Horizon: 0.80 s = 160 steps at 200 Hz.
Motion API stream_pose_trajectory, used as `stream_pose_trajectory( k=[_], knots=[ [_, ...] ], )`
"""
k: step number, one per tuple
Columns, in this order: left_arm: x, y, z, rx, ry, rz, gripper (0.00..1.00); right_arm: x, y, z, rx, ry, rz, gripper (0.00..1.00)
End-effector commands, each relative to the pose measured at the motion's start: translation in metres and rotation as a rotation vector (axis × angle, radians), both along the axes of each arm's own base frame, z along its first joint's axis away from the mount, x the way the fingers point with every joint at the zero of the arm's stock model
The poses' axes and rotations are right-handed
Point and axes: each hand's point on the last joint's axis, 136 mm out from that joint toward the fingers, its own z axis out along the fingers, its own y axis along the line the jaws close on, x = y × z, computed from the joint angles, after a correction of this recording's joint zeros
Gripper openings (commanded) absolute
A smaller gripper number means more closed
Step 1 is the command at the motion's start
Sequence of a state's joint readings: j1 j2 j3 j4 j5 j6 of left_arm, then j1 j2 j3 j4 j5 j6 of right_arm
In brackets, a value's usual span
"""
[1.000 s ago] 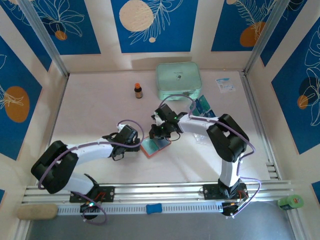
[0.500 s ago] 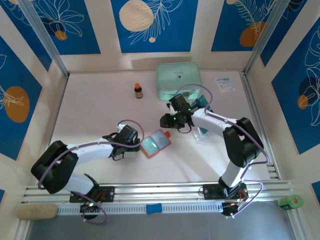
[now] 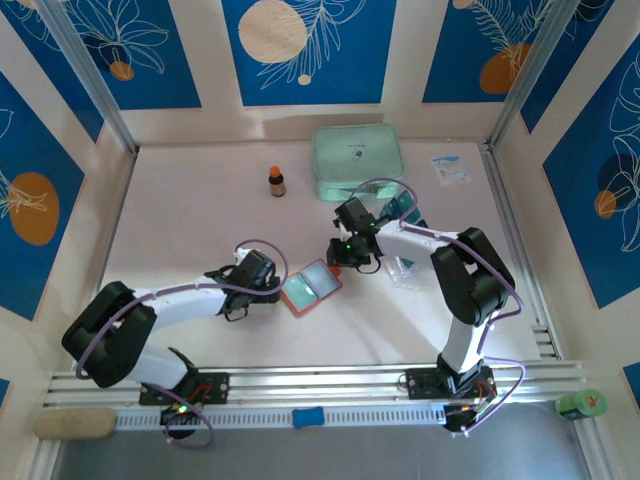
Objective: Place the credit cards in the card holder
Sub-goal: Rotate the card holder at the center of the table.
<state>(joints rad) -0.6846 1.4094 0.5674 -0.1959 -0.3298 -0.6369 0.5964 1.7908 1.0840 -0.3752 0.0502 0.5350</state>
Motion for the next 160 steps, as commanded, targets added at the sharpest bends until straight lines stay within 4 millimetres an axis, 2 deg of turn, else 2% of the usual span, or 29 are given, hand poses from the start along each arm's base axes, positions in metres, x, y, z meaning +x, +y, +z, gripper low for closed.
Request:
stream_pose_trajectory(
  k=[1, 16, 121, 133, 160],
  knots=[
    [0.001, -0.013, -0.002, -0.072, 0.01, -0.03, 1.0, -0.008, -0.005, -0.009, -0.026, 0.018, 0.005, 0.1],
    [0.002, -0.014, -0.001, -0.076, 0.009, -0.03, 1.0, -0.011, -0.008, -0.007, -0.026, 0.018, -0.002, 0.0],
    [-0.001, -0.011, 0.005, -0.08, -0.001, -0.03, 1.0, -0.052, -0.022, -0.002, 0.0, 0.062, -0.078, 0.0],
    [-0.001, -0.011, 0.005, -0.079, 0.0, -0.028, 1.0, -0.056, -0.021, 0.002, 0.004, 0.056, -0.08, 0.03],
    [-0.002, -0.01, 0.005, -0.079, 0.001, -0.028, 1.0, -0.065, -0.02, 0.008, 0.015, 0.06, -0.091, 0.19]
  ],
)
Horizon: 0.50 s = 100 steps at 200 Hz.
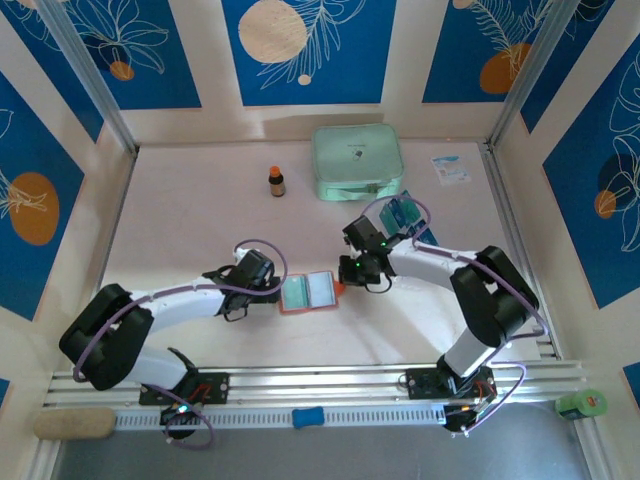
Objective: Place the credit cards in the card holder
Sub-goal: Rotate the card holder at the center of the table.
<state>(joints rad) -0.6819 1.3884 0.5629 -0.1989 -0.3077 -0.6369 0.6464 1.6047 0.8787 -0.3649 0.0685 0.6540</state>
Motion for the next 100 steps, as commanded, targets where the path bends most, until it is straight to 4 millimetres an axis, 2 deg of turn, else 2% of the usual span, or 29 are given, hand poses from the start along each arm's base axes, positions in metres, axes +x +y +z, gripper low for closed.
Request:
stream_pose_trajectory(
  k=[1, 19, 56, 77, 100],
  knots=[
    [0.0, -0.008, 0.002, -0.056, -0.001, -0.02, 1.0, -0.012, -0.001, 0.007, 0.01, 0.016, -0.026, 0.2],
    [-0.001, -0.008, 0.002, -0.054, 0.001, -0.022, 1.0, -0.016, -0.002, 0.014, 0.01, 0.002, -0.029, 0.26],
    [-0.002, -0.005, 0.002, -0.049, 0.001, -0.019, 1.0, -0.013, 0.002, 0.041, 0.054, -0.055, -0.03, 0.26],
    [-0.003, -0.005, 0.0, -0.046, 0.006, -0.019, 1.0, -0.01, 0.017, 0.054, 0.114, -0.073, 0.006, 0.2],
    [-0.004, -0.004, -0.003, -0.039, 0.015, -0.02, 1.0, -0.007, 0.038, 0.06, 0.159, -0.082, 0.056, 0.06]
  ],
)
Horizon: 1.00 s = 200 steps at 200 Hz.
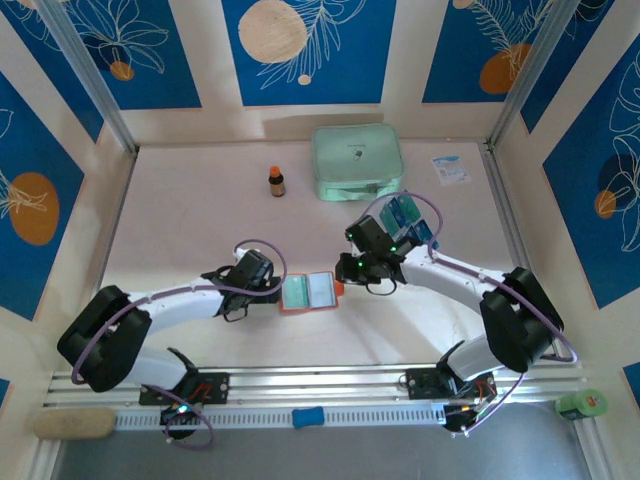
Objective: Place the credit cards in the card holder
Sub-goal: Rotate the card holder at the center of the table, then insert the credit card into the card slot.
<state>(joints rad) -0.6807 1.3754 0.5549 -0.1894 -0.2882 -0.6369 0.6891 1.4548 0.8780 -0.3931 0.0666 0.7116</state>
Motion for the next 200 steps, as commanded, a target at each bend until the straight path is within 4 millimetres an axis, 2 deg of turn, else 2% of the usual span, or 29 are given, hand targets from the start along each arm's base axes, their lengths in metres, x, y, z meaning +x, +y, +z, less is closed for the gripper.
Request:
stream_pose_trajectory(
  k=[1, 11, 51, 80, 132, 200],
  knots=[
    [-0.003, -0.001, -0.005, -0.016, 0.015, -0.012, 1.0, 0.002, 0.027, 0.014, 0.069, -0.015, 0.067, 0.06],
    [-0.003, -0.001, -0.006, -0.012, 0.017, -0.011, 1.0, 0.003, 0.036, 0.012, 0.08, -0.013, 0.088, 0.0],
    [-0.004, 0.001, -0.01, 0.001, 0.027, -0.01, 1.0, 0.003, 0.069, -0.002, 0.113, 0.007, 0.153, 0.0],
    [-0.005, 0.003, -0.012, 0.008, 0.03, -0.008, 1.0, 0.003, 0.083, -0.015, 0.117, 0.032, 0.172, 0.0],
    [-0.006, 0.004, -0.014, 0.014, 0.032, -0.007, 1.0, 0.0, 0.091, -0.031, 0.11, 0.066, 0.183, 0.0],
    [-0.006, 0.003, -0.014, 0.01, 0.032, -0.008, 1.0, -0.004, 0.098, -0.043, 0.104, 0.096, 0.198, 0.0]
  ],
)
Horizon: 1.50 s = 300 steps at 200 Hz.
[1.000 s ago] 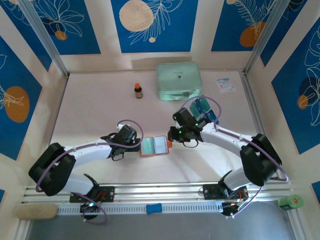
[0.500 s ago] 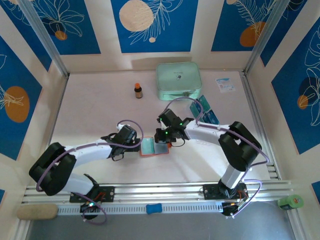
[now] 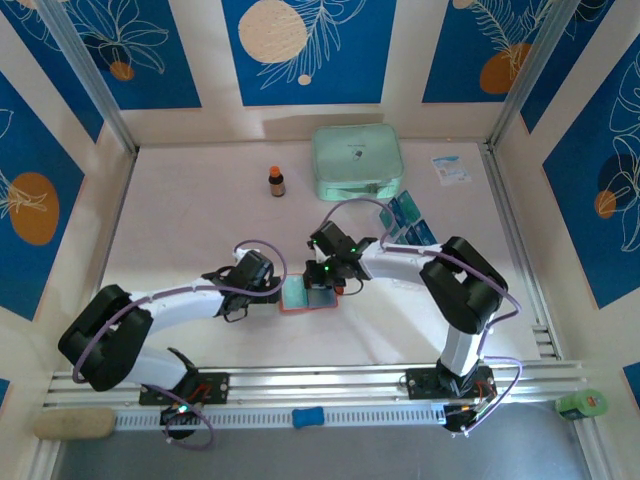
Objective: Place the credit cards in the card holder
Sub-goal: Insert the credit card into the card slot.
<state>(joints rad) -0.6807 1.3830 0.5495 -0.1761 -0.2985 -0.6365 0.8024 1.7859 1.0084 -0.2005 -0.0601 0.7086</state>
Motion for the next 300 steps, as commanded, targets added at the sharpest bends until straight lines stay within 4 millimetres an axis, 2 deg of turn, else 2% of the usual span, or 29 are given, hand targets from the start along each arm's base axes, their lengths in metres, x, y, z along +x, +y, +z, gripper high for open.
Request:
stream_pose_trajectory(
  k=[1, 88, 131, 213, 300],
  knots=[
    [-0.007, 0.002, -0.012, 0.004, 0.038, -0.012, 1.0, -0.003, 0.013, 0.002, 0.027, 0.019, 0.02, 0.0],
    [-0.007, 0.002, -0.014, 0.002, 0.039, -0.012, 1.0, -0.01, 0.023, -0.012, 0.033, 0.072, 0.032, 0.0],
    [-0.008, 0.004, -0.013, 0.005, 0.038, -0.01, 1.0, -0.007, 0.022, -0.002, 0.049, 0.058, 0.029, 0.0],
    [-0.009, 0.009, 0.006, -0.01, -0.001, 0.005, 1.0, 0.001, 0.008, 0.019, 0.06, 0.014, -0.001, 0.0],
    [-0.013, 0.015, -0.011, 0.041, 0.049, 0.003, 1.0, 0.001, 0.006, 0.003, 0.031, 0.035, 0.007, 0.0]
  ],
)
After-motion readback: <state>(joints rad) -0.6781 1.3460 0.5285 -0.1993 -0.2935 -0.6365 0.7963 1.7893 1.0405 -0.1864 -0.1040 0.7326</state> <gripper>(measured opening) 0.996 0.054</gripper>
